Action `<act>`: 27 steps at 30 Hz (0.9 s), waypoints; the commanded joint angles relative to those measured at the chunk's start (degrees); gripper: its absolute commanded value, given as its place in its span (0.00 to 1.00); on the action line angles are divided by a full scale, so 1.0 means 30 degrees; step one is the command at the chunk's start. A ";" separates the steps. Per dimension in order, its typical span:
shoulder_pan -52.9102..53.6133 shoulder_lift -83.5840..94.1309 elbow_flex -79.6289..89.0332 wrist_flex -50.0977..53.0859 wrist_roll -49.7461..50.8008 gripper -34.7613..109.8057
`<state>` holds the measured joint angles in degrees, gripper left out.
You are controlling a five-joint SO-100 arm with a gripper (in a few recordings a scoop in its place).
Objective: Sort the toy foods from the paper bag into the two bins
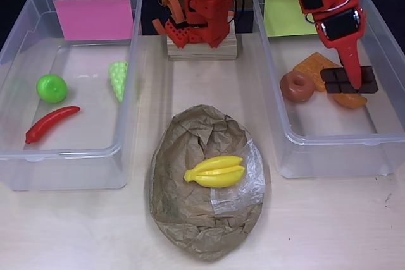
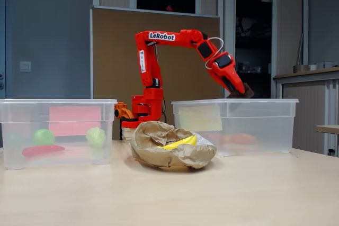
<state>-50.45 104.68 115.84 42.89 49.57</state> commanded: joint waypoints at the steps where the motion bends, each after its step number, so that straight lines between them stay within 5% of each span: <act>1: -0.0439 -0.0264 0.1641 -0.3721 -0.0527 0.31; 14: -0.1963 -0.4160 0.5713 -1.3770 -0.0586 0.38; 27: -0.3662 -0.3662 0.5596 -1.4531 -0.1992 0.51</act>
<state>-60.73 89.91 133.07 -0.88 44.21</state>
